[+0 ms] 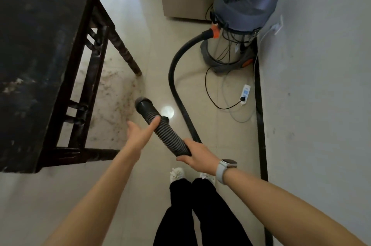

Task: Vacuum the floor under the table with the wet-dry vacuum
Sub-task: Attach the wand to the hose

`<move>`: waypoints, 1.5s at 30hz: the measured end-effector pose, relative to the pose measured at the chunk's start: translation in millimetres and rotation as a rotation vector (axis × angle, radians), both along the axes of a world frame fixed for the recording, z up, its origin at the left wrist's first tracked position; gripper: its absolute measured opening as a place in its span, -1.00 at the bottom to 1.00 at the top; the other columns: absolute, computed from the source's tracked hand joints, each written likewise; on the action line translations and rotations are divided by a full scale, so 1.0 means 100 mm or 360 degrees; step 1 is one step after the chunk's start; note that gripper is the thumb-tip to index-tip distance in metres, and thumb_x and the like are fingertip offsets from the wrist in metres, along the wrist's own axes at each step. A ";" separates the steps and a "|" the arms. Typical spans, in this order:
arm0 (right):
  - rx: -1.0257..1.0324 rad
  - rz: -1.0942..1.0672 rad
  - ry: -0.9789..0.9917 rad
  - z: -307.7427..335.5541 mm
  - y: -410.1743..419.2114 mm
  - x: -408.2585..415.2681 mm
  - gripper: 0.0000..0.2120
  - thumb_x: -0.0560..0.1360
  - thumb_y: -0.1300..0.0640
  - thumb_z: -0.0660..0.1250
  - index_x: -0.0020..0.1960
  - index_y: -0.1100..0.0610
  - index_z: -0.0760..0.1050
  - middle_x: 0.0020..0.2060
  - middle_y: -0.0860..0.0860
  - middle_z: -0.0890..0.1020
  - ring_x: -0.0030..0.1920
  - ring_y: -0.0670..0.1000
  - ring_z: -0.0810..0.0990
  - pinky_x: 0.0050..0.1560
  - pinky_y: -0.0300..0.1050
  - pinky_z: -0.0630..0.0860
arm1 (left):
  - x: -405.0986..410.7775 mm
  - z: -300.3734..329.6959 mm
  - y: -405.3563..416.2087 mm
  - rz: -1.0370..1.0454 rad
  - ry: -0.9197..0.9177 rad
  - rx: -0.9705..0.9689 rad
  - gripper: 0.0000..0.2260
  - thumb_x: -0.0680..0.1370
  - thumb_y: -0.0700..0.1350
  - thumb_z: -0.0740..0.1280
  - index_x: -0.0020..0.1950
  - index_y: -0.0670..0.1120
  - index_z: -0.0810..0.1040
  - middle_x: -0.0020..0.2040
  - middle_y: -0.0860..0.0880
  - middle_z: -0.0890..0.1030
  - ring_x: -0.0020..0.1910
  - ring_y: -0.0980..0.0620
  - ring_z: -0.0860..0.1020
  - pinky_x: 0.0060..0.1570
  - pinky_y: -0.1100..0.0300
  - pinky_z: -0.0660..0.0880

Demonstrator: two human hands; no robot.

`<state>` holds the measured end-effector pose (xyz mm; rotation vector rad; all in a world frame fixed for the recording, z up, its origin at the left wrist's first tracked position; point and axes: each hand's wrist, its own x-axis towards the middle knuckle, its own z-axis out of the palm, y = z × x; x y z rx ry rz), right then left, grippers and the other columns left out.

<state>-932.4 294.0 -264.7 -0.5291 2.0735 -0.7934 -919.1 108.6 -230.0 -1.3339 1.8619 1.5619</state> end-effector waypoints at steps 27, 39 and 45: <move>-0.1024 -0.2266 -0.0857 0.85 -0.15 -2.20 -0.84 0.51 0.26 0.29 0.04 0.24 0.35 -0.37 0.10 0.47 -0.44 0.02 0.52 -0.36 -0.09 0.56 | -0.80 0.28 -0.35 -0.1847 0.0949 -0.0821 -0.24 0.50 -0.07 0.39 0.46 0.31 -0.06 0.26 0.02 0.45 0.14 -0.01 0.52 0.16 0.05 0.48; -0.1517 -0.2086 -0.0520 1.36 0.01 -4.40 -0.87 0.53 0.28 0.26 -0.02 0.18 0.31 -0.39 0.06 0.44 -0.51 -0.02 0.48 -0.34 -0.10 0.54 | -3.41 0.27 0.02 -0.1428 0.0818 -0.0895 -0.61 0.44 -0.11 0.43 0.21 -0.07 0.40 0.07 -0.03 0.53 0.04 -0.03 0.51 -0.01 0.08 0.48; -0.1764 -0.2185 -0.0451 1.92 0.20 -5.63 -0.86 0.51 0.31 0.25 0.00 0.18 0.30 -0.42 0.06 0.42 -0.54 -0.02 0.45 -0.34 -0.09 0.53 | -4.87 0.88 0.12 -0.1329 0.1075 -0.1151 -0.63 0.43 -0.17 0.46 0.13 -0.18 0.39 0.00 -0.04 0.47 -0.08 0.04 0.42 -0.19 0.24 0.28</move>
